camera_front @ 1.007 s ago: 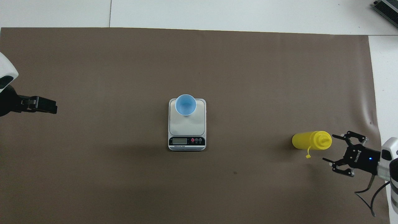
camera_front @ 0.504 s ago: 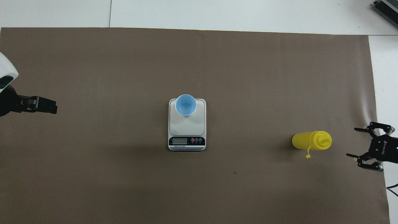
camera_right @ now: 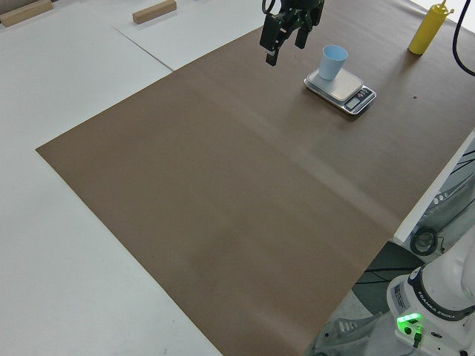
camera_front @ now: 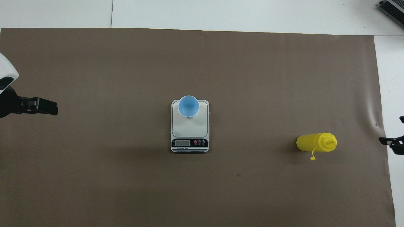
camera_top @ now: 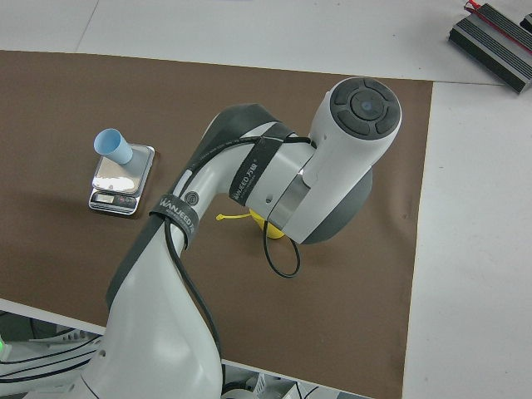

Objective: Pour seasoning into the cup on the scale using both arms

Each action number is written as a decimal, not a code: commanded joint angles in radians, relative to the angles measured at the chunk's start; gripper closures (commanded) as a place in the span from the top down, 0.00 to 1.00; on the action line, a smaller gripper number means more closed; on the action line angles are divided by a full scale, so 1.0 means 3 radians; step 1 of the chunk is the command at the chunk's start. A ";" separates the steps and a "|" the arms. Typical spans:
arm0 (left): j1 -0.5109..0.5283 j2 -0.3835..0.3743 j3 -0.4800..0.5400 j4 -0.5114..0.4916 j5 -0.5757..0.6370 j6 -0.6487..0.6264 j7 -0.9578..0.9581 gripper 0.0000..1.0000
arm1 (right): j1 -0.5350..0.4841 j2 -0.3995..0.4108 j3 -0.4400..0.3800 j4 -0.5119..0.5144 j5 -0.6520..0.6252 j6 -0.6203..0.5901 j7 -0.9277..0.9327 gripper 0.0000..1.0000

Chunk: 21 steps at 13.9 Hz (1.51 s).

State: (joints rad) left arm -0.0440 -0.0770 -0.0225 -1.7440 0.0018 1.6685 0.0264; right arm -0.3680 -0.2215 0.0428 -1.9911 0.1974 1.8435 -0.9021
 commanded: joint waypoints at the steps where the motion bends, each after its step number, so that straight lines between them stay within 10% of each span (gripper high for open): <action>1: 0.0029 -0.0045 -0.0012 0.0010 0.0015 -0.0070 0.0030 1.00 | 0.0213 0.0038 0.0011 0.0229 -0.0324 -0.0152 0.0999 1.00; 7: 0.0029 -0.0045 -0.0012 0.0010 0.0015 -0.0070 0.0030 1.00 | 0.0679 0.0104 0.0026 0.0490 -0.0673 -0.0382 0.2745 1.00; 21: 0.0029 -0.0045 -0.0012 0.0010 0.0015 -0.0070 0.0030 1.00 | 0.0818 0.0186 0.0246 0.0751 -0.0714 -0.0715 0.3334 1.00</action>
State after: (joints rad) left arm -0.0440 -0.0770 -0.0225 -1.7440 0.0018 1.6685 0.0264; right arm -0.1215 -0.1829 0.1125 -1.7933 0.0059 1.6517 0.0777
